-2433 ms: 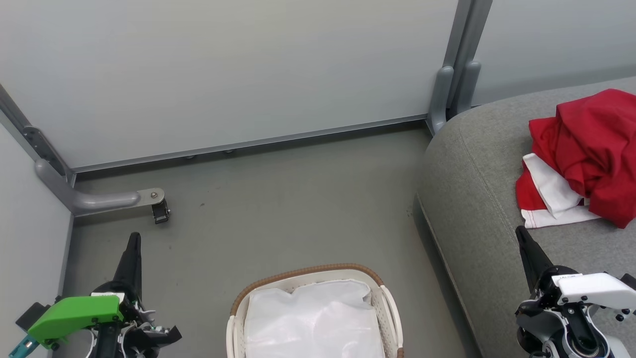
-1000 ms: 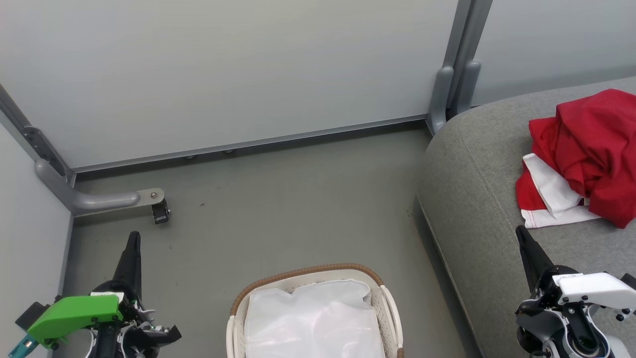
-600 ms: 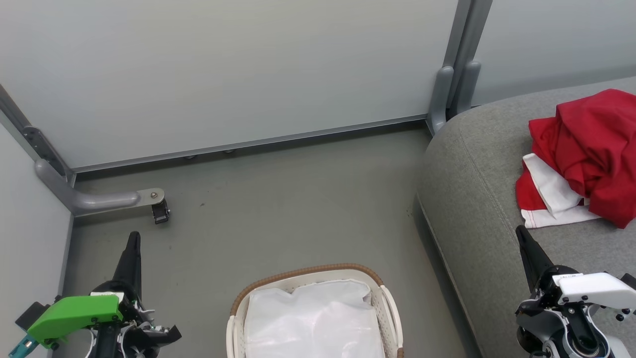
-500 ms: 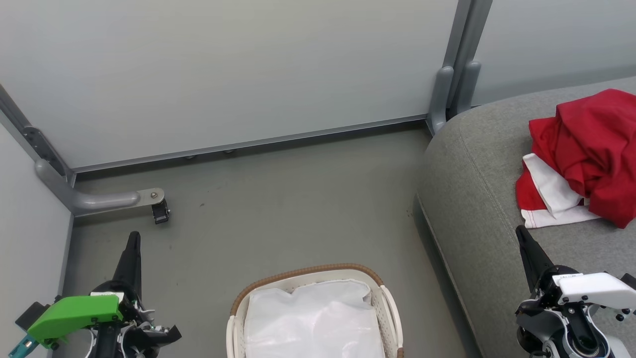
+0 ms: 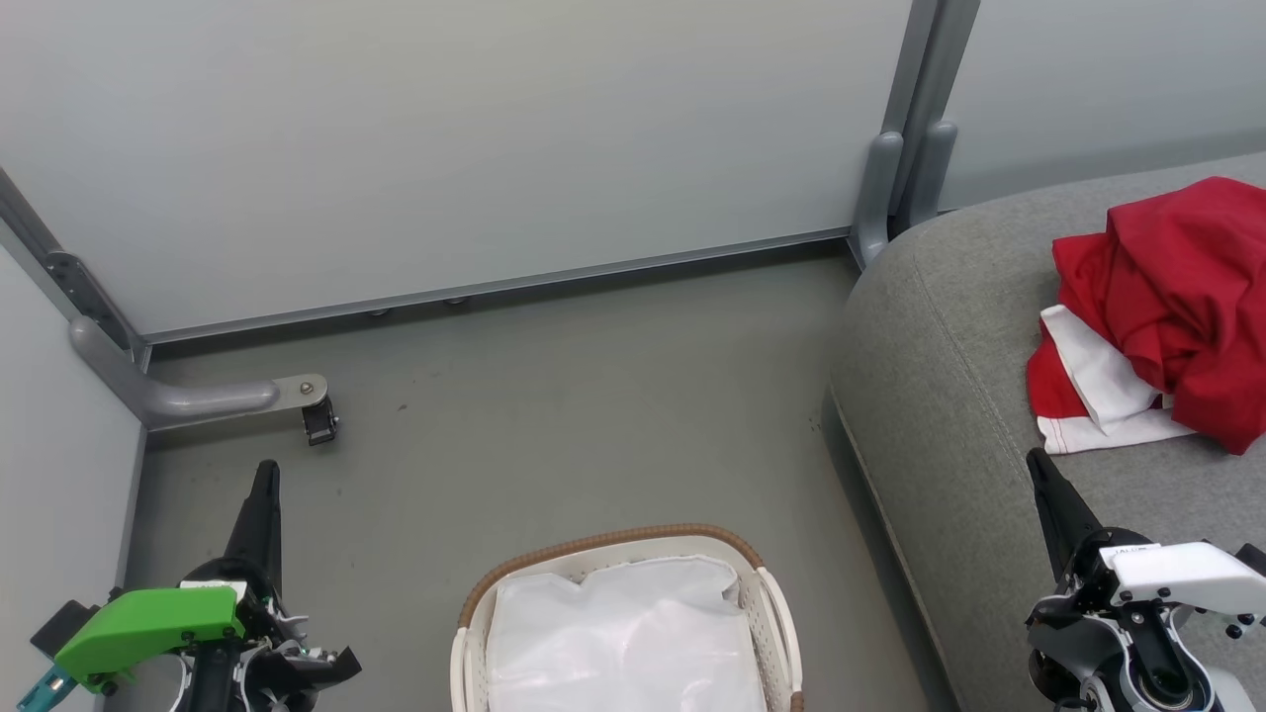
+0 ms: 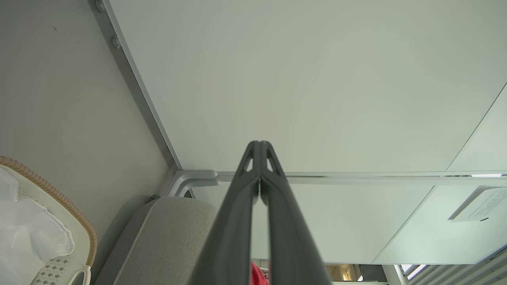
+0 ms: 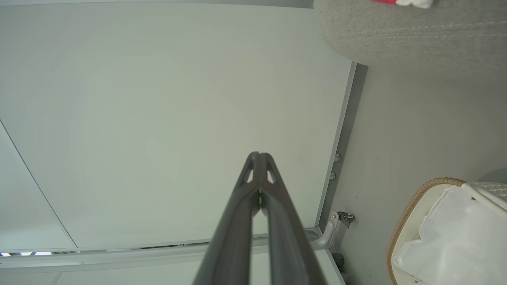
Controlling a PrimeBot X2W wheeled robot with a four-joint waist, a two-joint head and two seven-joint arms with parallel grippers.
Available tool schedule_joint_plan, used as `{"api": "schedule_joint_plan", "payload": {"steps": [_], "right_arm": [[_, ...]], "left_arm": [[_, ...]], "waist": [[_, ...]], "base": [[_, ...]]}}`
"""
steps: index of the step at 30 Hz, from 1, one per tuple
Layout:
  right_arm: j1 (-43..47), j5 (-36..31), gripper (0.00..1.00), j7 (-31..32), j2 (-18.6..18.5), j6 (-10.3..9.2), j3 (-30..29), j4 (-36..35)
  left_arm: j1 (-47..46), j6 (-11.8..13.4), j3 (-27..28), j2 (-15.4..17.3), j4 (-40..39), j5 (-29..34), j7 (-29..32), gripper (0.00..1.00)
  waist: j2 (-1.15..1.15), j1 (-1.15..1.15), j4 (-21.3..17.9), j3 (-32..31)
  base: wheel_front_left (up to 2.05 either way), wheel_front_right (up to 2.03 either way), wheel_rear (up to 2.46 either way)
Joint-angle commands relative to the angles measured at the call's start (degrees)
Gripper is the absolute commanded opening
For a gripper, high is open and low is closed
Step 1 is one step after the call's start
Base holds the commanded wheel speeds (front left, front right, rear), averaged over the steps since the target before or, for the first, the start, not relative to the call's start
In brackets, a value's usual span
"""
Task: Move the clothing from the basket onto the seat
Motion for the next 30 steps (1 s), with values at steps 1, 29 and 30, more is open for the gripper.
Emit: {"api": "schedule_joint_plan", "payload": {"steps": [1, 29, 30], "right_arm": [[-0.46, 0.23, 0.0, 0.07, -0.27, 0.0, -0.09, -0.15], [-0.46, 0.24, 0.0, 0.06, -0.27, 0.0, -0.08, -0.15], [-0.46, 0.24, 0.0, 0.06, -0.27, 0.0, -0.08, -0.15]], "left_arm": [[-0.71, -0.24, 0.12, 0.4, -0.1, -0.18, 0.25, 0.0], [-0.71, -0.25, 0.12, 0.39, -0.11, -0.18, 0.24, 0.0], [-0.71, -0.25, 0.12, 0.39, -0.11, -0.18, 0.24, 0.0]], "waist": [[0.0, 0.0, 0.0, 0.0], [0.0, 0.0, 0.0, 0.0], [0.0, 0.0, 0.0, 0.0]], "base": [[0.0, 0.0, 0.0], [0.0, 0.0, 0.0], [0.0, 0.0, 0.0]]}}
